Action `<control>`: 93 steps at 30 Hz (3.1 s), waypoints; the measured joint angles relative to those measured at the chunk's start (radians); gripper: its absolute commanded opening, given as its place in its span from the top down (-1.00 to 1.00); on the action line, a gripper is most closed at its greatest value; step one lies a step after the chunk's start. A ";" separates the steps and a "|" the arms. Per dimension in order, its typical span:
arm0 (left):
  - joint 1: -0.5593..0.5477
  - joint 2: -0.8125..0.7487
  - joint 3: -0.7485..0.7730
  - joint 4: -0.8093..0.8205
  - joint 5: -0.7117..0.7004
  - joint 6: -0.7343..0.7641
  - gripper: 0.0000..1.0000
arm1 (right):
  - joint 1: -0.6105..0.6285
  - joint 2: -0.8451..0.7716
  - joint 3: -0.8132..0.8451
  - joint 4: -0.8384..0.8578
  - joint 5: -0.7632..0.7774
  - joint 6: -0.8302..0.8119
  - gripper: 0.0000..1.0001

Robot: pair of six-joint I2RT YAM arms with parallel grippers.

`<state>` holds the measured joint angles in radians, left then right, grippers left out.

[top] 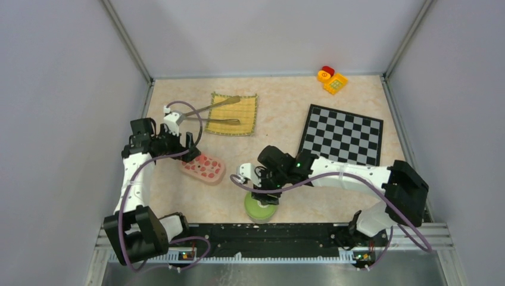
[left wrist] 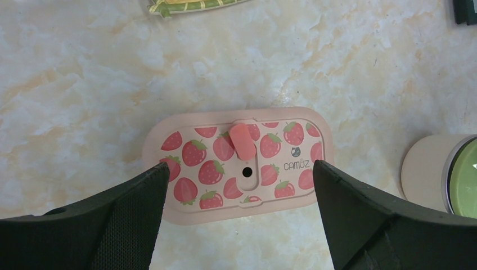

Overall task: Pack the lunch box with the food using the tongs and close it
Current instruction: Close the box lid on the packing box, then move the packing box to the center of the board.

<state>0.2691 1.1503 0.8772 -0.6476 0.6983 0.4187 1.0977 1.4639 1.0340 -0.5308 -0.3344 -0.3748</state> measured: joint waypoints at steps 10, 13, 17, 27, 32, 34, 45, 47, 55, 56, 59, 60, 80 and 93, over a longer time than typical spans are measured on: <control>0.000 0.016 0.007 0.002 0.001 -0.010 -0.97 | 0.007 0.058 -0.045 0.129 -0.005 -0.010 -0.22; 0.000 0.019 0.008 0.001 0.001 -0.009 -0.97 | 0.034 0.063 -0.047 0.153 0.019 -0.011 -0.22; 0.000 0.019 0.007 0.001 0.001 -0.009 -0.97 | 0.082 0.061 -0.064 0.195 0.062 -0.018 -0.22; 0.000 0.019 0.007 0.001 0.000 -0.011 -0.97 | 0.091 -0.023 -0.087 0.122 0.131 -0.034 -0.31; 0.000 0.019 0.008 0.001 0.001 -0.031 -0.97 | 0.093 -0.143 -0.099 0.067 0.111 -0.072 -0.31; 0.000 0.019 0.008 0.001 0.001 -0.036 -0.98 | 0.112 -0.164 -0.100 0.055 0.109 -0.087 -0.32; 0.004 0.019 0.036 -0.009 -0.007 -0.043 -0.97 | 0.311 -0.098 -0.158 0.077 0.292 -0.167 -0.32; 0.004 0.019 0.037 -0.010 -0.008 -0.041 -0.97 | 0.320 -0.073 -0.158 0.097 0.335 -0.169 -0.29; 0.074 0.087 0.082 -0.081 -0.027 0.026 -0.97 | 0.328 0.006 -0.156 0.198 0.465 -0.162 -0.19; 0.080 0.092 0.086 -0.088 -0.035 0.040 -0.97 | 0.321 0.011 -0.156 0.206 0.468 -0.159 -0.19; 0.089 0.102 0.101 -0.113 -0.055 0.085 -0.97 | 0.282 0.022 -0.148 0.222 0.463 -0.152 -0.17; 0.091 0.109 0.107 -0.121 -0.061 0.100 -0.97 | 0.261 0.026 -0.145 0.229 0.462 -0.152 -0.17; 0.158 0.348 0.124 -0.135 -0.047 0.346 -0.88 | 0.011 0.056 -0.142 0.314 0.394 -0.227 -0.11; 0.158 0.336 -0.021 -0.189 0.101 0.456 -0.78 | -0.071 0.052 -0.142 0.310 0.352 -0.246 -0.10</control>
<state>0.4271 1.4860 0.8562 -0.8364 0.7994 0.8749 1.0264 1.5162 0.8921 -0.2207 0.0177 -0.6212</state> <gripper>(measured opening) 0.890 0.561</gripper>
